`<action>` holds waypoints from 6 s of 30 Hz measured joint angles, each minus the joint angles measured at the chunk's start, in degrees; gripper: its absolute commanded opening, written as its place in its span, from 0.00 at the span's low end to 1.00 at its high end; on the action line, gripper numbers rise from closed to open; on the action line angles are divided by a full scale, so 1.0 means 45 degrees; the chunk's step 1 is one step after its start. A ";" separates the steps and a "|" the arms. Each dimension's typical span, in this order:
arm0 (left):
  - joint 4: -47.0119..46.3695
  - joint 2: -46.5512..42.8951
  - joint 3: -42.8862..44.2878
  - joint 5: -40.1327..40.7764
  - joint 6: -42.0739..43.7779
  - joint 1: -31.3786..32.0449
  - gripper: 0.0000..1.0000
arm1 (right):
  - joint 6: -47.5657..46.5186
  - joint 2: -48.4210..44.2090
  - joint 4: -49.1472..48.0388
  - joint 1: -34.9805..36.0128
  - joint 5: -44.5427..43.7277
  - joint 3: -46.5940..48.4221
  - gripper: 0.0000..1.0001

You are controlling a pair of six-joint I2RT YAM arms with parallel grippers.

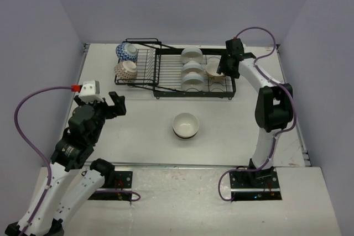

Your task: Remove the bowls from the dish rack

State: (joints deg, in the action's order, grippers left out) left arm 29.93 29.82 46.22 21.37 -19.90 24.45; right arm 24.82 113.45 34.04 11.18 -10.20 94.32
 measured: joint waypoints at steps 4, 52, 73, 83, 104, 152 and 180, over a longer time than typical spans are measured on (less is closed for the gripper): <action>-0.0019 -0.0073 0.0000 -0.0015 0.0000 0.0000 1.00 | 0.0505 0.0121 -0.0559 0.0000 -0.0180 -0.0384 0.52; -0.0063 -0.0175 -0.0015 -0.0034 -0.0005 0.0000 1.00 | 0.1515 -0.6445 0.0058 0.5649 0.0855 -0.5246 0.00; -0.0063 -0.0034 -0.0015 -0.0029 -0.0005 0.0000 1.00 | 0.1423 -0.8218 0.0248 0.7810 0.0981 -0.7839 0.00; -0.0063 -0.0034 -0.0015 -0.0034 -0.0005 0.0000 1.00 | 0.1399 -0.7266 -0.0816 0.7713 0.0714 -0.8000 0.00; -0.0063 -0.0034 -0.0015 -0.0044 -0.0005 0.0000 1.00 | 0.1462 -0.7655 -0.1098 0.7427 0.0398 -0.8786 0.03; -0.0063 -0.0034 -0.0015 -0.0049 0.0000 0.0000 1.00 | 0.1511 -0.8660 -0.1656 0.7218 0.0267 -0.8986 0.19; -0.0063 -0.0029 -0.0015 -0.0097 0.0000 0.0000 1.00 | 0.1399 -0.8587 -0.1627 0.6902 0.0729 -0.8986 0.21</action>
State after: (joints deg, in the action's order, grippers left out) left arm 29.65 29.69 46.15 20.93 -19.90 24.45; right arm 31.11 74.81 26.72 42.24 -6.92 53.89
